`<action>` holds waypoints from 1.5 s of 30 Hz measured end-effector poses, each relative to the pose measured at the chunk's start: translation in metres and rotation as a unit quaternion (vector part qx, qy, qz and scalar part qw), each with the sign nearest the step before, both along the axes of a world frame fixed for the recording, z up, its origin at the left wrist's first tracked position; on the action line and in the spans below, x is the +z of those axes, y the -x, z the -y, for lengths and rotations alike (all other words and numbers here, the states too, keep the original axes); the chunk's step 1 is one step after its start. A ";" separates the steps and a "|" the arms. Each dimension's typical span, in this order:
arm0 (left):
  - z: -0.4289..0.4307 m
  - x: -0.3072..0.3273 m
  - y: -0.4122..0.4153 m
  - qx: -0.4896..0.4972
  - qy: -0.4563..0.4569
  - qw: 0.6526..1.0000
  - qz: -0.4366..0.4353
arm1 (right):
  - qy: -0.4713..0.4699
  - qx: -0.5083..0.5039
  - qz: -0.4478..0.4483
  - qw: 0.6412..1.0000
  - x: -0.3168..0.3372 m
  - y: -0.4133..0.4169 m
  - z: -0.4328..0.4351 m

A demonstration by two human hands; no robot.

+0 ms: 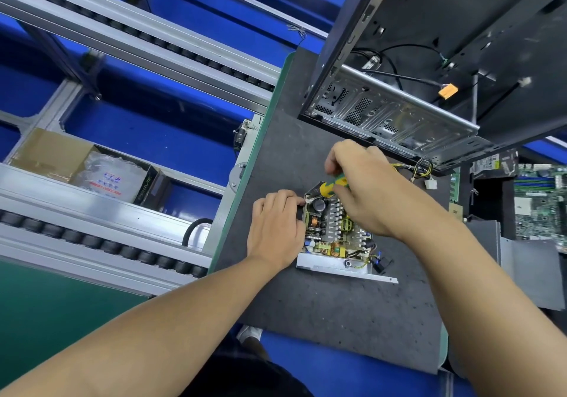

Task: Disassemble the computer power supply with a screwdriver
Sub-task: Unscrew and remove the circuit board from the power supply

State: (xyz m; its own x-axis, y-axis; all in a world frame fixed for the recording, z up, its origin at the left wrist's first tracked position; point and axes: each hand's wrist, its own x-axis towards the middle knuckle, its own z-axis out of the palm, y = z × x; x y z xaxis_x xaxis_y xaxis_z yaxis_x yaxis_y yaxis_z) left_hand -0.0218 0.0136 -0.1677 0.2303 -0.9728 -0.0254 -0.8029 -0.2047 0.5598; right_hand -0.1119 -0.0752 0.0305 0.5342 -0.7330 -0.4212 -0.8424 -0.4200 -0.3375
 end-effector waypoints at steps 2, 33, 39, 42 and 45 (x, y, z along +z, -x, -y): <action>0.000 0.001 0.000 0.000 0.002 1.000 -0.002 | -0.056 -0.007 0.002 0.998 0.001 0.002 -0.001; 0.000 0.002 0.000 -0.003 -0.006 1.000 0.006 | 0.096 -0.004 -0.104 0.990 -0.002 0.002 0.000; 0.001 0.002 0.001 -0.004 -0.006 1.000 0.007 | 0.009 -0.036 -0.003 0.999 0.002 0.000 0.006; 0.000 0.002 0.000 -0.003 -0.008 1.000 0.012 | -0.043 -0.024 -0.009 0.999 0.000 -0.002 0.005; 0.000 0.002 0.001 -0.006 -0.008 1.000 0.013 | 0.014 0.024 -0.059 0.998 0.002 -0.002 0.004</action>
